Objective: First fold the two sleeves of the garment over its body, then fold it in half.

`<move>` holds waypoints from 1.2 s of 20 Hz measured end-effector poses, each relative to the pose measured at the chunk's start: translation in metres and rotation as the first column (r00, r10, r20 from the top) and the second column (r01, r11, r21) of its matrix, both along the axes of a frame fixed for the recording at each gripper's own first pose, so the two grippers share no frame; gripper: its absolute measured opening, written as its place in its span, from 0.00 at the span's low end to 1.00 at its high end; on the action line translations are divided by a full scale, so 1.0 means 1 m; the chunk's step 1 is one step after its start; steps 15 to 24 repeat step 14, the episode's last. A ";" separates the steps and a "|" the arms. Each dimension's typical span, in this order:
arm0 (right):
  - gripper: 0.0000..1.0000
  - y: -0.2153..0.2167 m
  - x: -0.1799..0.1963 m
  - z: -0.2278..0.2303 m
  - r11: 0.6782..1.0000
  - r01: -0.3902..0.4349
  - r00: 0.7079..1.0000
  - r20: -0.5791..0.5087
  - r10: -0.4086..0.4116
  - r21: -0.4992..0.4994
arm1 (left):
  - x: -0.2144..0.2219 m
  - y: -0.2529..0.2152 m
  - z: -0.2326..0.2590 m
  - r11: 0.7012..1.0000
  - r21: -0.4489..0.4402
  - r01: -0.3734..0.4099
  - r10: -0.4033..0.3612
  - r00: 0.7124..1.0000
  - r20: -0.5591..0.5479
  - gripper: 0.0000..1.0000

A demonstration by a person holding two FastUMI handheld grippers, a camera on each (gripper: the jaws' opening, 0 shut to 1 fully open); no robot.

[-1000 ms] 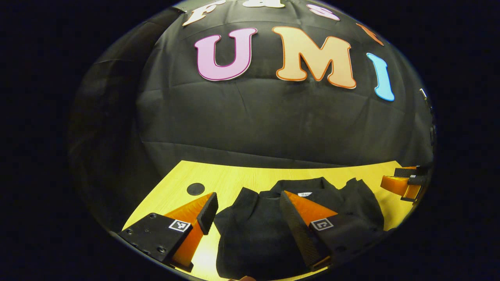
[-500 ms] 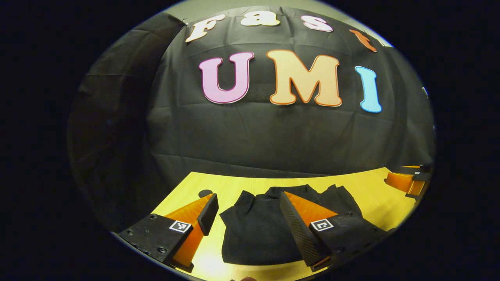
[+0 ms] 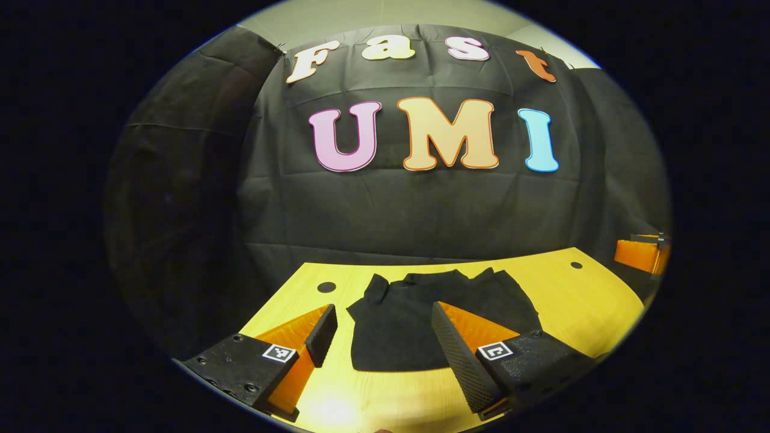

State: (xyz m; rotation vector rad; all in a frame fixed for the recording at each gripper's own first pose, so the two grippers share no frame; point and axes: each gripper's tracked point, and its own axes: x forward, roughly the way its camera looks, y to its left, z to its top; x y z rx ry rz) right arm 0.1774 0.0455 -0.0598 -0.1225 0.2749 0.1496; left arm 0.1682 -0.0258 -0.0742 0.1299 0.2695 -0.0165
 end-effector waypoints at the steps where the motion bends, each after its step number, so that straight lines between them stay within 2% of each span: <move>1: 1.00 -0.004 -0.011 0.000 1.000 0.006 1.000 0.002 -0.006 -0.004 | -0.010 0.003 -0.001 1.000 0.008 -0.007 0.007 1.000 -0.008 0.94; 3: 1.00 -0.012 -0.032 -0.001 1.000 0.019 1.000 0.018 -0.019 -0.022 | -0.027 -0.003 0.002 1.000 -0.005 -0.006 0.006 1.000 -0.014 0.96; 5: 0.98 -0.012 -0.051 -0.007 1.000 0.008 1.000 0.015 -0.008 -0.007 | -0.042 -0.008 0.007 1.000 -0.027 -0.008 0.008 1.000 -0.011 0.94; 8: 0.99 -0.017 -0.075 -0.024 1.000 -0.005 1.000 -0.026 0.005 0.020 | -0.064 -0.021 0.001 0.998 -0.065 0.007 -0.009 0.999 -0.032 0.96; 9: 0.99 -0.020 -0.081 -0.029 1.000 0.001 0.999 -0.040 0.000 0.029 | -0.071 -0.024 -0.006 0.998 -0.068 0.013 -0.017 0.999 -0.048 0.94; 11: 0.99 -0.027 -0.095 -0.041 0.999 0.008 0.997 -0.077 -0.004 0.051 | -0.085 -0.027 -0.020 0.998 -0.054 0.018 -0.022 0.996 -0.088 0.96; 12: 0.99 -0.031 -0.100 -0.044 0.998 0.011 0.996 -0.086 -0.007 0.057 | -0.091 -0.028 -0.026 0.999 -0.052 0.017 -0.023 0.993 -0.116 0.94; 14: 0.99 -0.041 -0.106 -0.046 0.998 0.023 0.996 -0.091 -0.018 0.055 | -0.107 -0.033 -0.039 0.998 -0.066 0.016 -0.028 0.984 -0.178 0.95; 24: 0.99 -0.041 -0.106 -0.046 0.998 0.023 0.996 -0.091 -0.018 0.055 | -0.107 -0.033 -0.039 0.998 -0.066 0.016 -0.028 0.984 -0.178 0.95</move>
